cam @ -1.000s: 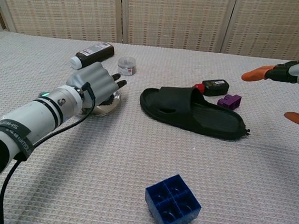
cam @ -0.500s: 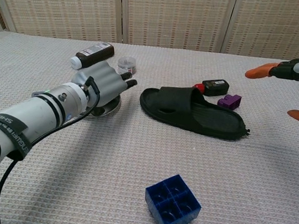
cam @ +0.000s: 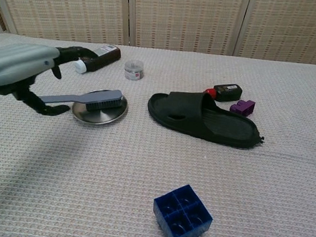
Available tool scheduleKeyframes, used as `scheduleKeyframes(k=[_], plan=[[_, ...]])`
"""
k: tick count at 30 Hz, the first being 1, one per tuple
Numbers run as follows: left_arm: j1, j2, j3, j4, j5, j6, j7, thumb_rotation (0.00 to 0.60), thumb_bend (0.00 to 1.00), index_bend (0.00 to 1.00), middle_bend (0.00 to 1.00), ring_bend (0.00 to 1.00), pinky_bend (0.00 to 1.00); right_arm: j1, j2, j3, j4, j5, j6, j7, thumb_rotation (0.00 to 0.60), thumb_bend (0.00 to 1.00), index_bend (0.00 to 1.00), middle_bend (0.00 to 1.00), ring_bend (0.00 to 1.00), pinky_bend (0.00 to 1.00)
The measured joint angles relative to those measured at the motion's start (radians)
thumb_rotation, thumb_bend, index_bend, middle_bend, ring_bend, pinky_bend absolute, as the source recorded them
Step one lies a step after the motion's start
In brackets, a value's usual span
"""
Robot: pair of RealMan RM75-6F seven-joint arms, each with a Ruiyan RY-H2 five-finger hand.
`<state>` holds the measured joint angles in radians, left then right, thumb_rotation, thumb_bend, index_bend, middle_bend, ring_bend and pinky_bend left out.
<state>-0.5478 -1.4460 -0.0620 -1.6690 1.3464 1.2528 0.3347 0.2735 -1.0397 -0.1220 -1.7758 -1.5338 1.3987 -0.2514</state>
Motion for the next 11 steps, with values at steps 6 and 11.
scheduleKeyframes(k=[6, 11], plan=[[0.201, 0.112, 0.101, 0.102, 0.138, 0.208, -0.483, 0.6, 0.31, 0.0, 0.0, 0.0, 0.13, -0.164, -0.07, -0.057, 0.125, -0.074, 0.145, 0.035, 0.6, 0.27, 0.0, 0.0, 0.0, 0.0], [0.284, 0.162, 0.126, 0.159, 0.175, 0.282, -0.6, 0.6, 0.31, 0.0, 0.0, 0.0, 0.13, -0.189, -0.08, -0.059, 0.136, -0.106, 0.162, 0.046, 0.6, 0.27, 0.0, 0.0, 0.0, 0.0]])
